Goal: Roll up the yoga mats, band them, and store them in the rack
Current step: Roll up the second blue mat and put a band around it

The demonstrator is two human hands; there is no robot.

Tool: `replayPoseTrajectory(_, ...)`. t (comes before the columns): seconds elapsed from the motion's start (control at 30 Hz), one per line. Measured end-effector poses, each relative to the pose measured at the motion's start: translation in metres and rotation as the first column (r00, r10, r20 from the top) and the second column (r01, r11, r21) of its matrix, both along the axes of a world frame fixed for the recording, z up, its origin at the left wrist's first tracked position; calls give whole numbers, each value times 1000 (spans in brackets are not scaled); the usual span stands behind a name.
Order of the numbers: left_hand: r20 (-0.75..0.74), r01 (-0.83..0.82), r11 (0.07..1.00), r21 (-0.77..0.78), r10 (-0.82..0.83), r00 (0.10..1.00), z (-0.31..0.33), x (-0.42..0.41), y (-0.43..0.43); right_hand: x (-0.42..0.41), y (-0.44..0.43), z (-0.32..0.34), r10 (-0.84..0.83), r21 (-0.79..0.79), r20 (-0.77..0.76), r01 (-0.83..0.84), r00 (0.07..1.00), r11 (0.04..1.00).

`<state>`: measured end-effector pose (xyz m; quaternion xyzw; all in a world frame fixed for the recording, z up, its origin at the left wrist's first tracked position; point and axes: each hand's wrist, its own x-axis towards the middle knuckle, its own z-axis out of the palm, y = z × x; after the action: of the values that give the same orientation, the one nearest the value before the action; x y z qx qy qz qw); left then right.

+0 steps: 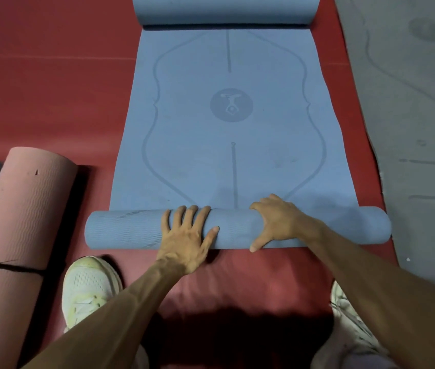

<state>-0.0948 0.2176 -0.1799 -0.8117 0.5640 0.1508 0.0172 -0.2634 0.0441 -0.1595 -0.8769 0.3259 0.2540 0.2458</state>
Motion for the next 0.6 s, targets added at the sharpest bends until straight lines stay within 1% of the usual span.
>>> replayPoseTrajectory(0.13,-6,8,999,53,-7,1000,3,5,-8,-13,7,-10,51,-155,157,-27,986,987)
replayPoseTrajectory(0.23,-10,10,997,75,-9,1000,5,10,-17,-21,15,-10,105,-270,178,-55,978,961)
replayPoseTrajectory(0.3,-6,16,994,109,-16,1000,7,13,-24,-25,23,-13,121,-369,231,-28,965,929)
replayPoseTrajectory(0.4,-25,9,992,129,-6,1000,7,21,-40,-33,36,-25,126,-514,345,75,930,854)
replayPoseTrajectory(0.47,-36,-4,995,96,7,999,6,27,-50,-38,42,-32,162,-589,343,78,925,804)
replayPoseTrajectory(0.6,-80,-26,997,74,32,996,2,36,-65,-38,37,-38,249,-658,273,-9,929,753)
